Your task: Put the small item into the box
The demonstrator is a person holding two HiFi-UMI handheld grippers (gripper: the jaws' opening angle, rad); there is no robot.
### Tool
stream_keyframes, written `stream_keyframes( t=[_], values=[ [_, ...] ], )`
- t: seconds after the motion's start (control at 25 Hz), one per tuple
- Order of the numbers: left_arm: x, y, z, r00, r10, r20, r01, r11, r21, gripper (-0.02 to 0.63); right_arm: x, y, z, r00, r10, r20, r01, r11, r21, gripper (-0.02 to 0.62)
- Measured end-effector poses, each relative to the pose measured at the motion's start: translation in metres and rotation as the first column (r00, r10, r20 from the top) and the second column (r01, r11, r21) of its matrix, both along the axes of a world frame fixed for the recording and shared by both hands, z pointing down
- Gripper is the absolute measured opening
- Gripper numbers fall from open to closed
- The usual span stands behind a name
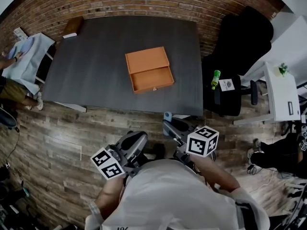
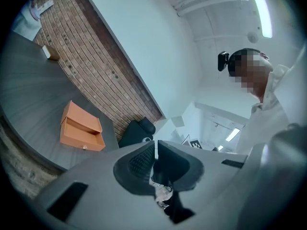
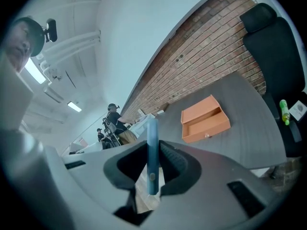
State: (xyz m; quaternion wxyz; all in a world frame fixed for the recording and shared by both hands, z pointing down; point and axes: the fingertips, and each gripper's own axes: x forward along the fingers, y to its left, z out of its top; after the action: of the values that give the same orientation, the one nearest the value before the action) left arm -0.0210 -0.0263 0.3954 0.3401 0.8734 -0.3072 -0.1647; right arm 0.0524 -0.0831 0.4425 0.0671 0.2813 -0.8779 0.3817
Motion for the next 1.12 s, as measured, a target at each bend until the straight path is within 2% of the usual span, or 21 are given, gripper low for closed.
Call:
stream_keyframes(
  t=[0.6,0.84,1.12],
  values=[
    [-0.094,-0.088,-0.012,0.988,0.155,0.018,-0.155,0.987,0.035,0.026,-0.087,-0.078,-0.009,0.990,0.121,-0.067,-0.118,0.992,0.044,0.083],
    [-0.101,-0.103,-0.005,0.972,0.232,0.028,-0.232,0.972,0.024,0.026,-0.089,-0.093,-0.007,0.979,0.196,-0.062,-0.194,0.980,0.047,0.083],
    [-0.091,-0.117,-0.009,0.974,0.224,0.016,-0.224,0.974,0.031,0.026,-0.086,-0.105,-0.013,0.984,0.174,-0.046,-0.171,0.983,0.061,0.083]
  ],
)
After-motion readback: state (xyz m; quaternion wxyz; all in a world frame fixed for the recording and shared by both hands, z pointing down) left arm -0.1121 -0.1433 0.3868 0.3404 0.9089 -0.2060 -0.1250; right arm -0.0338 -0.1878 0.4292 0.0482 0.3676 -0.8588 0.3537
